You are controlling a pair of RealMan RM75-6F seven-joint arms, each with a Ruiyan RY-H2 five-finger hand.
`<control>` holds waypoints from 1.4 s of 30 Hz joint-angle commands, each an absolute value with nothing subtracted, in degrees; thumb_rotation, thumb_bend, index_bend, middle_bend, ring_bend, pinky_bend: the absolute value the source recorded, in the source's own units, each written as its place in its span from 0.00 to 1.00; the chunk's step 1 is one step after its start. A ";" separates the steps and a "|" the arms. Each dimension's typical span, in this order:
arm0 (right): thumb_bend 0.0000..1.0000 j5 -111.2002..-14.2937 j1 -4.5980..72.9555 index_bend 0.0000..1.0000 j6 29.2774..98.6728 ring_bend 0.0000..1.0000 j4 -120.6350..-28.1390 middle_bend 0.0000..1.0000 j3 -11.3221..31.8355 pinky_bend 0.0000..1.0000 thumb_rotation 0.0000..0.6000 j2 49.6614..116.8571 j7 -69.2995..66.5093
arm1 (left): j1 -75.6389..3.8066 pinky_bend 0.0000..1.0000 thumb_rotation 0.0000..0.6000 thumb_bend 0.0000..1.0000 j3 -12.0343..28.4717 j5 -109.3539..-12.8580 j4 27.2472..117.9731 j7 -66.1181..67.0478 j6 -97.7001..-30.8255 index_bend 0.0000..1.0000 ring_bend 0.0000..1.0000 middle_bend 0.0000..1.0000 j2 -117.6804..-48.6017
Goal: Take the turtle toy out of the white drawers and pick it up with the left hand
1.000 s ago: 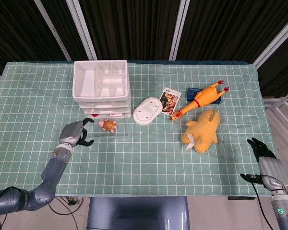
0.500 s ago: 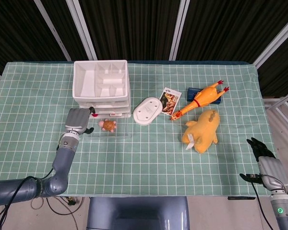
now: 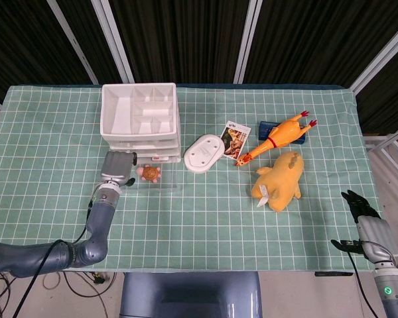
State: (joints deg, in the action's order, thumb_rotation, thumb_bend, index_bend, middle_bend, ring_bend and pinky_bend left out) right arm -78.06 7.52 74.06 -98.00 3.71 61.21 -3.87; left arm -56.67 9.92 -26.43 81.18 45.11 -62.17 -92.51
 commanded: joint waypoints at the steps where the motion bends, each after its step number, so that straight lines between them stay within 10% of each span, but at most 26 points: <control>1: 0.07 -77.93 7.54 0.00 73.96 0.00 -98.02 0.00 3.76 0.19 1.00 61.17 -4.12 | -57.10 1.00 1.00 0.21 9.60 -26.14 78.86 45.99 -61.17 0.42 1.00 1.00 -94.49; 42: 0.08 -77.42 7.66 0.00 73.31 0.00 -98.40 0.00 3.86 0.19 1.00 60.75 -5.84 | -57.40 1.00 1.00 0.31 8.74 -30.03 70.23 52.10 -60.16 0.36 1.00 1.00 -102.37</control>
State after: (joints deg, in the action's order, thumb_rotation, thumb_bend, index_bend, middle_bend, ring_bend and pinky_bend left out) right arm -77.42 7.66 73.31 -98.40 3.85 60.75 -5.84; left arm -57.38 8.69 -30.05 70.29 52.04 -60.22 -102.29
